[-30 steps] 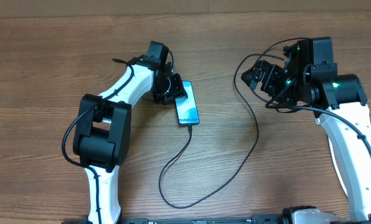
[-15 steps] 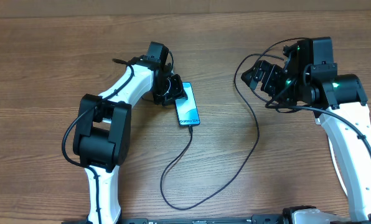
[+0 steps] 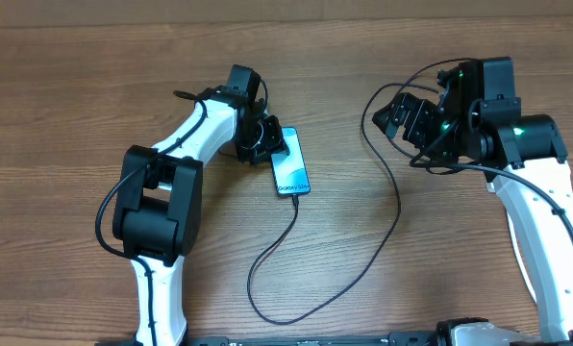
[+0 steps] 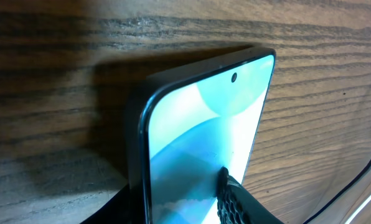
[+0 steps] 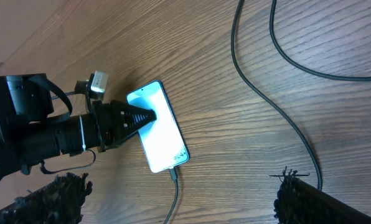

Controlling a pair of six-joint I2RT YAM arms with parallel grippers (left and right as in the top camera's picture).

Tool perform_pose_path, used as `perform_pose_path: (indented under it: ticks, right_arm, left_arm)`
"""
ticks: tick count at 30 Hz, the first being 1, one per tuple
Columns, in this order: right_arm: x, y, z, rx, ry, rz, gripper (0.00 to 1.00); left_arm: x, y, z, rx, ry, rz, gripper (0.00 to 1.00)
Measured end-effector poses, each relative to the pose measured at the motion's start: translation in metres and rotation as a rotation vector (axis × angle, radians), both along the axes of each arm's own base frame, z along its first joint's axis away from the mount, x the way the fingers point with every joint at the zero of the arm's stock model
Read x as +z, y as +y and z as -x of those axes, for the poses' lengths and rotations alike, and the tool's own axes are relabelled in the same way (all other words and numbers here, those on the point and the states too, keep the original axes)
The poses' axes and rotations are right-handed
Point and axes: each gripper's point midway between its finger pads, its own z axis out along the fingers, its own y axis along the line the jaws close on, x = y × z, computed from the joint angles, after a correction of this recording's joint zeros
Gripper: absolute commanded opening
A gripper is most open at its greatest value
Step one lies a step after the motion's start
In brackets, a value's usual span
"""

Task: Plug charger to phone and switch on socket
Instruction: 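Set the phone flat on the table and open the left gripper, then lift the left gripper away and move the right gripper to the power strip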

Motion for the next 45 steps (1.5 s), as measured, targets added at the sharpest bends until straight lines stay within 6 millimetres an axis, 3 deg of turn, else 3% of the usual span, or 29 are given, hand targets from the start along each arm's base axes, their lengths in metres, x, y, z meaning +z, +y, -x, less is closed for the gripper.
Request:
perform_pose_path:
  ticks: [4,14,19,22,27,30,34,37,39,43,44,45]
  right_arm:
    - [0.000,0.000,0.000,0.000,-0.001,0.001,1.00]
    - [0.001,0.000,-0.001,0.000,-0.005,0.000,1.00]
    - [0.001,0.000,-0.001,0.000,-0.004,0.000,1.00]
    - [0.001,0.000,-0.001,0.000,-0.005,0.000,1.00]
    - [0.000,0.000,-0.001,0.011,-0.009,0.007,1.00]
    - [0.000,0.000,0.000,0.020,-0.008,0.015,1.00]
    - [-0.001,-0.002,0.000,0.022,-0.012,0.027,1.00]
    - [-0.001,-0.003,0.000,0.021,-0.014,0.035,1.00]
    - [-0.001,-0.003,0.000,0.023,-0.014,0.036,1.00]
    - [-0.002,-0.004,0.000,0.024,-0.015,0.040,1.00]
    - [-0.001,-0.004,0.000,0.023,-0.016,0.040,1.00]
    - [-0.001,-0.004,0.000,0.024,-0.016,0.041,1.00]
  left_arm:
    - [0.000,0.000,0.002,0.000,0.008,-0.001,0.43]
    - [0.000,0.001,0.006,-0.001,0.025,-0.004,0.40]
    - [-0.001,0.003,0.008,-0.003,0.033,-0.013,0.27]
    - [-0.001,0.003,0.009,-0.020,0.030,-0.016,0.49]
    - [0.008,0.002,0.005,-0.047,0.002,0.018,1.00]
    - [0.018,0.008,-0.003,-0.068,-0.032,0.046,1.00]
    - [0.026,0.033,-0.002,-0.071,-0.022,0.020,1.00]
    - [0.046,0.053,-0.002,-0.073,-0.050,-0.047,1.00]
    - [0.071,0.063,-0.002,-0.079,-0.100,-0.107,1.00]
    - [0.148,0.083,0.003,-0.065,-0.261,-0.203,1.00]
    - [0.176,0.088,0.009,-0.057,-0.321,-0.220,1.00]
    - [0.186,0.090,0.011,-0.054,-0.344,-0.223,1.00]
